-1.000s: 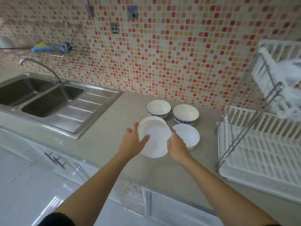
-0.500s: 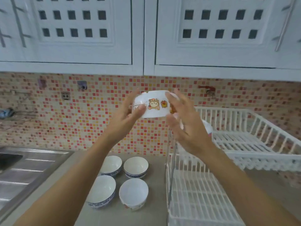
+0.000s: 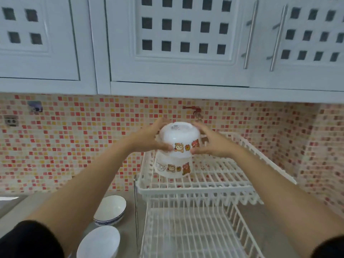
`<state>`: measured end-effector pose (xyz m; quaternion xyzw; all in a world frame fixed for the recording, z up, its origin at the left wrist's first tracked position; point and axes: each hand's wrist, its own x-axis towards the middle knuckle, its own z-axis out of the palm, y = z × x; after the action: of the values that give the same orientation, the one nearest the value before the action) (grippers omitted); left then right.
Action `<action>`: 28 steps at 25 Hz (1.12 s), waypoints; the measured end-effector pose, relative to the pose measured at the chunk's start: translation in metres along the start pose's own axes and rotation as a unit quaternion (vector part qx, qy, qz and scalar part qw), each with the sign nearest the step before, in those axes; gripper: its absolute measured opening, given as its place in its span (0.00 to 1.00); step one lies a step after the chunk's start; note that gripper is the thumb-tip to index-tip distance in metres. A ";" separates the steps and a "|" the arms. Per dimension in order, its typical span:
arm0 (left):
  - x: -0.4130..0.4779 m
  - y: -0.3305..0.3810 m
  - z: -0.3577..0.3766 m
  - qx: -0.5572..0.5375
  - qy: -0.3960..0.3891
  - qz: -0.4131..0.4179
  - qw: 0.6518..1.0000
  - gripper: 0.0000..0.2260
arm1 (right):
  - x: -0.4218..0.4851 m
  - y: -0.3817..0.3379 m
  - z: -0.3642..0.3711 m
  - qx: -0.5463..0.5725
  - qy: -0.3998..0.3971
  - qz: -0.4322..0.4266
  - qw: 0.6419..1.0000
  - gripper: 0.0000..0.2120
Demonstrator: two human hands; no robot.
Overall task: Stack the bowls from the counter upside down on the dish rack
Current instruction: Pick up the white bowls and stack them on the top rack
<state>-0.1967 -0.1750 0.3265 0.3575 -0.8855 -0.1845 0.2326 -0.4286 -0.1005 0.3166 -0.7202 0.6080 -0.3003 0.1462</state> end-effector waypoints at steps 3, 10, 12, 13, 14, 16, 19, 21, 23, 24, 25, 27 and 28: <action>0.012 -0.005 0.015 0.097 -0.052 -0.042 0.993 0.43 | 0.017 0.024 0.018 -0.021 -0.061 0.017 0.998 0.48; 0.015 -0.015 0.030 0.175 -0.090 -0.093 0.976 0.42 | 0.036 0.034 0.039 -0.046 -0.117 0.037 0.991 0.47; 0.017 -0.017 0.032 0.184 -0.098 -0.100 0.973 0.42 | 0.037 0.035 0.041 -0.038 -0.127 0.051 0.990 0.48; 0.019 -0.017 0.033 0.186 -0.104 -0.104 0.971 0.42 | 0.036 0.035 0.041 -0.036 -0.132 0.055 0.989 0.48; 0.020 -0.017 0.034 0.186 -0.112 -0.109 0.970 0.42 | 0.035 0.034 0.041 -0.036 -0.137 0.060 0.988 0.47; 0.022 -0.015 0.035 0.190 -0.130 -0.114 0.966 0.42 | 0.029 0.029 0.037 -0.052 -0.146 0.062 0.986 0.46; 0.016 -0.009 0.027 0.195 -0.125 -0.089 0.969 0.43 | 0.025 0.014 0.033 -0.104 -0.142 0.060 0.982 0.45; 0.004 -0.007 0.011 0.197 -0.076 -0.063 0.975 0.42 | 0.026 -0.003 0.035 -0.135 -0.102 0.046 0.984 0.47; -0.015 -0.011 -0.011 0.209 -0.006 -0.054 0.977 0.36 | 0.031 -0.030 0.043 -0.144 -0.058 0.021 0.988 0.43; -0.026 -0.017 -0.023 0.213 0.026 -0.061 0.975 0.33 | 0.034 -0.046 0.050 -0.146 -0.035 0.003 0.989 0.41; -0.037 -0.024 -0.033 0.216 0.050 -0.072 0.972 0.31 | 0.037 -0.063 0.058 -0.142 -0.011 -0.013 0.990 0.39; -0.070 -0.045 -0.050 0.214 0.063 -0.107 0.969 0.29 | 0.040 -0.106 0.085 -0.106 0.024 -0.038 0.993 0.36; -0.087 -0.058 -0.055 0.214 0.057 -0.128 0.967 0.29 | 0.040 -0.126 0.102 -0.084 0.032 -0.046 0.995 0.35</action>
<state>-0.0796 -0.1604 0.3192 0.5191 -0.8365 0.0015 0.1755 -0.2639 -0.1270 0.3198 -0.7475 0.6015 -0.2773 0.0513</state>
